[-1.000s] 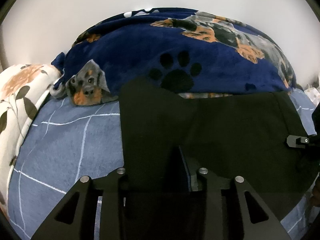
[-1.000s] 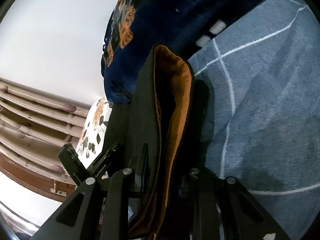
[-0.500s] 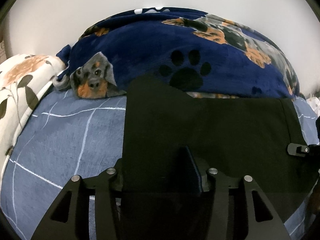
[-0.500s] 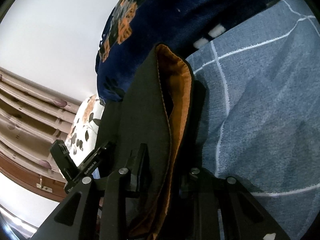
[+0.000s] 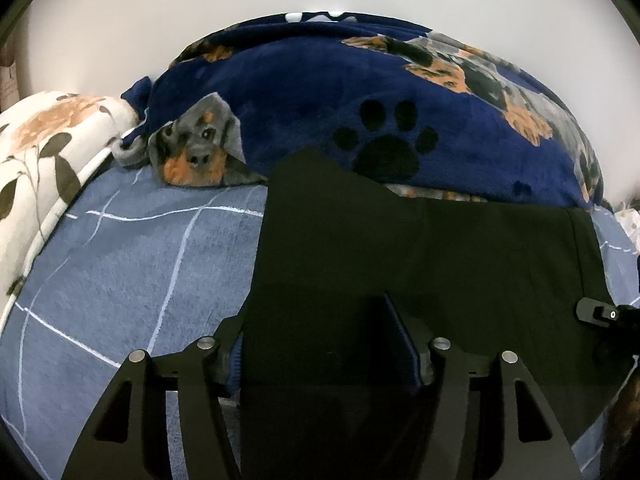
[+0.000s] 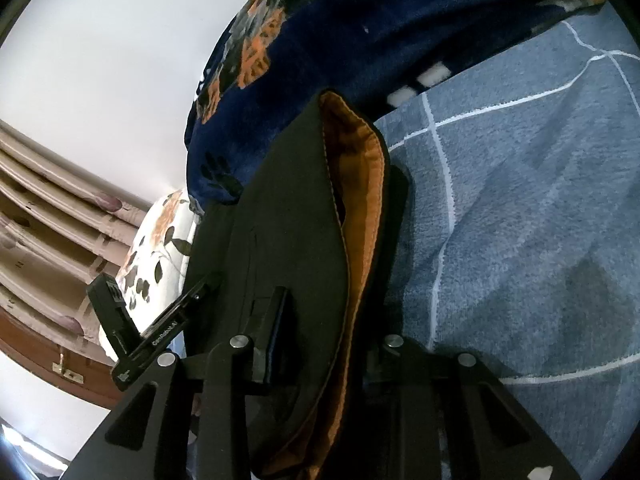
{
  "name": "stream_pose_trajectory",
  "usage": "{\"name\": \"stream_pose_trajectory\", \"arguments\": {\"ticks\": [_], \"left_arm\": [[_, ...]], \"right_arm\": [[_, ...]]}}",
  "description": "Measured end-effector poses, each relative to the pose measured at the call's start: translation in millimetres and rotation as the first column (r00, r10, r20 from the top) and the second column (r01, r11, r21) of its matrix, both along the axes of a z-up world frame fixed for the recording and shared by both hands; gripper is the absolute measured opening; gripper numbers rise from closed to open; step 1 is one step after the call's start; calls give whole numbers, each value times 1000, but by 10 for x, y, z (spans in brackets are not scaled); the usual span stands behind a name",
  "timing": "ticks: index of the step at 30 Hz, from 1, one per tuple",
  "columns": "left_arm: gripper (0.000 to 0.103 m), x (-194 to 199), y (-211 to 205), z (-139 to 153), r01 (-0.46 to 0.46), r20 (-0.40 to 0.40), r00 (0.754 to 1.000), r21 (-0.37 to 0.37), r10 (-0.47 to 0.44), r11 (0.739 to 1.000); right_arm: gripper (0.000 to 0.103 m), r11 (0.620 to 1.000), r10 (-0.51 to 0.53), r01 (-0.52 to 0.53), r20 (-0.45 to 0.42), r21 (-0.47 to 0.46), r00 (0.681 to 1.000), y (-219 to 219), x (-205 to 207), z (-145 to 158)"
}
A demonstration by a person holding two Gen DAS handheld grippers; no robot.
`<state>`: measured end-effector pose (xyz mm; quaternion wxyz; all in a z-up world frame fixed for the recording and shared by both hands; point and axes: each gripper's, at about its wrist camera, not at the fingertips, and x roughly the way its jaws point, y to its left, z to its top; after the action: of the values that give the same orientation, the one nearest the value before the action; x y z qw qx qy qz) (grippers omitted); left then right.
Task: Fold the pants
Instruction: 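Lower the folded black trousers onto the sheet below the dog-print blanket with both grippers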
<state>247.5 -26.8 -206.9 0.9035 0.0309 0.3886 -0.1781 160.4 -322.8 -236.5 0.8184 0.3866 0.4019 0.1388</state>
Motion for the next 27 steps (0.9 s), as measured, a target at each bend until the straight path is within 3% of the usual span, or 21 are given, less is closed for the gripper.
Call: {"name": "stream_pose_trajectory", "arguments": {"ticks": [15, 27], "left_arm": [[64, -11, -5, -7, -12, 5, 1000, 14, 12, 1000], [64, -11, -12, 5, -16, 11, 1000, 26, 15, 1000]], "right_arm": [[27, 1000, -13, 13, 7, -22, 1000, 9, -12, 17], [30, 993, -35, 37, 16, -112, 999, 92, -14, 76]]}}
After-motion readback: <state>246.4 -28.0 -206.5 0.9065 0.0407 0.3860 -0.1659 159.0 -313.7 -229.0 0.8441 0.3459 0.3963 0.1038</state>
